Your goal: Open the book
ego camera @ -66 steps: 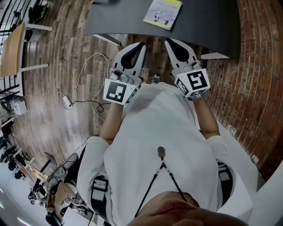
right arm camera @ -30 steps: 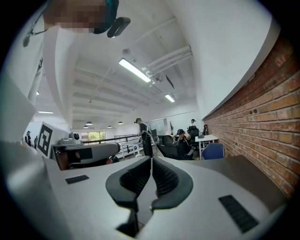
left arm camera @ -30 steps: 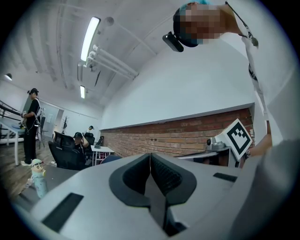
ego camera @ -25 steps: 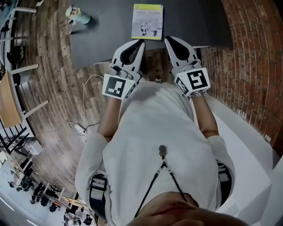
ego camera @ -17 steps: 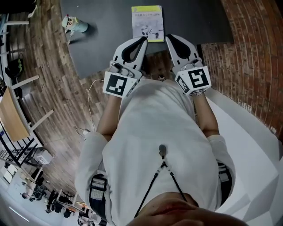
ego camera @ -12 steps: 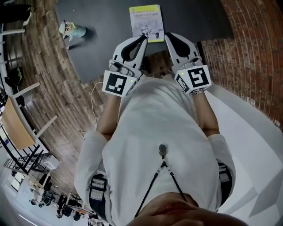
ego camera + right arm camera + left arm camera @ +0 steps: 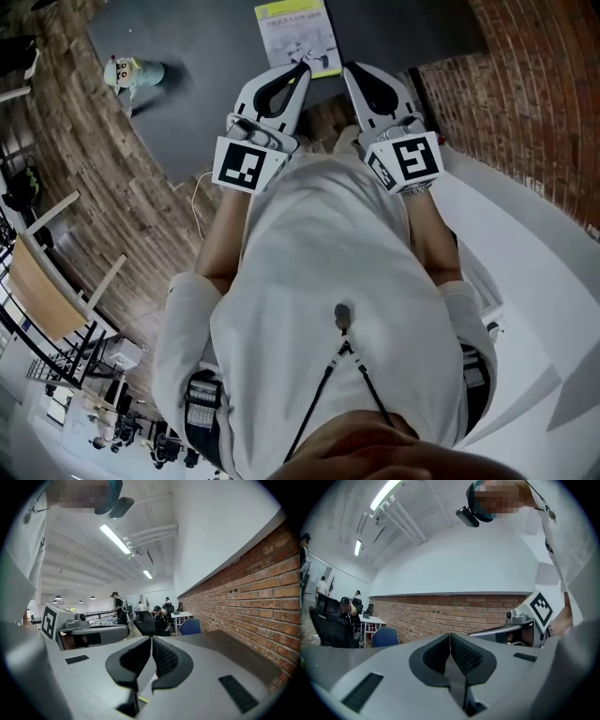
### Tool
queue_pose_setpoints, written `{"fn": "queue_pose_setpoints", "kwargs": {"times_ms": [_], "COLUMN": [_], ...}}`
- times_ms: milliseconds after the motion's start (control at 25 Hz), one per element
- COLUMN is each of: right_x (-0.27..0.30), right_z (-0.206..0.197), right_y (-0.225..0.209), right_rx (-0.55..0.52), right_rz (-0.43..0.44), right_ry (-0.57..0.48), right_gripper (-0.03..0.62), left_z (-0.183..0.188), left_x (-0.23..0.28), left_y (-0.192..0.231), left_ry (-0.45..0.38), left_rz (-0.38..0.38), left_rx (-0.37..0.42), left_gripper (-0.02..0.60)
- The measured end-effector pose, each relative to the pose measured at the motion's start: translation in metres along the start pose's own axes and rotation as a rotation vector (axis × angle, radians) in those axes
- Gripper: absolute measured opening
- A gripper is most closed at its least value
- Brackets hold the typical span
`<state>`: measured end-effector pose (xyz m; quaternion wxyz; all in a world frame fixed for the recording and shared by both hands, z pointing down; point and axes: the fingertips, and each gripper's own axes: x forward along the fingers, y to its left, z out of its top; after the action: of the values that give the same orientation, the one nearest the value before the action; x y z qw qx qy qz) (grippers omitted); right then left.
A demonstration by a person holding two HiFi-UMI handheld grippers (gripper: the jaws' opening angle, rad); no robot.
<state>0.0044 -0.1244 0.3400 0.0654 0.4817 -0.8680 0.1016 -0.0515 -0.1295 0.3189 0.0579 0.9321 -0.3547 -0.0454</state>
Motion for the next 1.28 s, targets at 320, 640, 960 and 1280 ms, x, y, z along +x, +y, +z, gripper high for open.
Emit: {"fn": "queue_pose_setpoints", "kwargs": {"times_ms": [320,640,960,1280], "right_x": [0.009,0.018,0.037,0.051], "right_z": [-0.018,-0.027,-0.030,-0.048], "right_y": [-0.011,-0.042,-0.076,-0.111], "right_rx": [-0.019,0.014,0.028,0.041], "right_rz": [0.014,0.072,0.136,0.187], "right_ry": [0.051,0.092,0.112,0.152], "right_gripper": [0.038,0.038,0.038,0.038], "left_z": [-0.022,-0.051,-0.086,-0.151], "left_x": [0.019,0.045,0.074,0.090], "left_y": [0.008,-0.003,0.003,0.010], "left_ry": [0.038,0.090,0.156,0.363], "left_rz": [-0.008,0.038,0.117,0.164], "left_rx": [-0.002,0.004,-0.044,0.033], "left_gripper": [0.025,0.025,0.025,0.025]}}
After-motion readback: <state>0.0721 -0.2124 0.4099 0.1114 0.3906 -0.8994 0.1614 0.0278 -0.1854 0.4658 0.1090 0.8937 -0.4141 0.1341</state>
